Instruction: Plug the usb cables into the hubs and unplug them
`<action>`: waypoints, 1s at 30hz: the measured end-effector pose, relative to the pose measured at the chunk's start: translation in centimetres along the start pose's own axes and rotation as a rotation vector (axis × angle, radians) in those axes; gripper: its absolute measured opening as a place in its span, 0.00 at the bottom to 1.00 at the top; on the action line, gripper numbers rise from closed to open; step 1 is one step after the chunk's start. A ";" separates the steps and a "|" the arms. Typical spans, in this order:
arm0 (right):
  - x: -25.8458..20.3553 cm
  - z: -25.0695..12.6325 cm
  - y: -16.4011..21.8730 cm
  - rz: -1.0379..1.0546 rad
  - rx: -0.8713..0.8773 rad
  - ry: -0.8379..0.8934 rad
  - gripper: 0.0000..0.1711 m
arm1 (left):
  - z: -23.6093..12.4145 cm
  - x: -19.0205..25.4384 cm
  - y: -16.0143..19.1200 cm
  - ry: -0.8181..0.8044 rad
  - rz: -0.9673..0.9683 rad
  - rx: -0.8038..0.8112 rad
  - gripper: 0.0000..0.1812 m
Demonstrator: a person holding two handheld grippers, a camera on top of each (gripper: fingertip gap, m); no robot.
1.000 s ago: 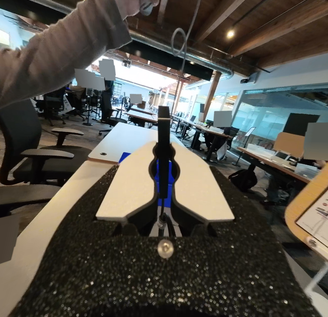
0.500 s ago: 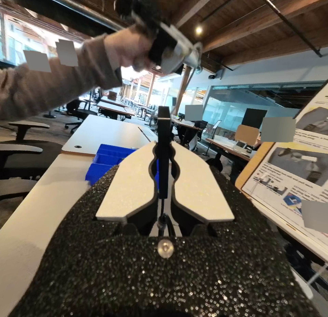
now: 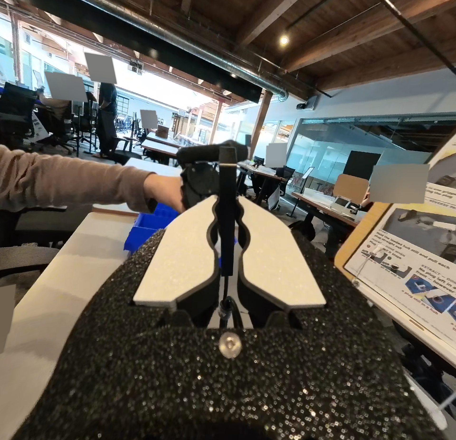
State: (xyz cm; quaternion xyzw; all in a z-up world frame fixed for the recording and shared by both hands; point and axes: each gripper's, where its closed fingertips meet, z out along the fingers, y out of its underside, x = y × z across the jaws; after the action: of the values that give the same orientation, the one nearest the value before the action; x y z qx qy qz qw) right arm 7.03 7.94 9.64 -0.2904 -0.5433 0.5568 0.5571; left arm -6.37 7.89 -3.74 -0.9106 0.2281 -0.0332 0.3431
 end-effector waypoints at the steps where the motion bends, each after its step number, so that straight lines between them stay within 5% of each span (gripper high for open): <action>1: -0.1 0.2 0.1 -0.001 -0.004 -0.006 0.06 | 0.6 0.4 0.7 0.023 -0.008 -0.012 0.03; 5: -0.5 0.8 0.2 -0.006 -0.015 -0.023 0.06 | 1.6 1.4 2.6 0.104 -0.036 -0.030 0.16; 9: -0.6 1.0 0.3 -0.006 -0.021 -0.029 0.06 | -1.4 0.8 3.2 0.145 -0.093 0.051 0.31; 17: -0.7 1.2 0.1 0.006 0.002 -0.051 0.06 | -8.7 -7.6 10.9 -0.152 -0.299 0.070 0.19; 24: -1.4 2.4 0.6 -0.001 -0.033 -0.078 0.06 | -4.7 -10.4 17.1 0.000 -0.794 -0.019 0.26; 30: -1.5 3.1 1.3 0.001 -0.064 -0.088 0.06 | -3.6 -10.8 17.9 0.141 -0.971 0.063 0.14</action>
State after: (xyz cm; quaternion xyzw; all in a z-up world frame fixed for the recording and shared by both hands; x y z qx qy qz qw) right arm 4.02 5.93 8.75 -0.2835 -0.5847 0.5517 0.5229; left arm -23.87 -1.38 -11.43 -0.8965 -0.2014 -0.2576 0.2989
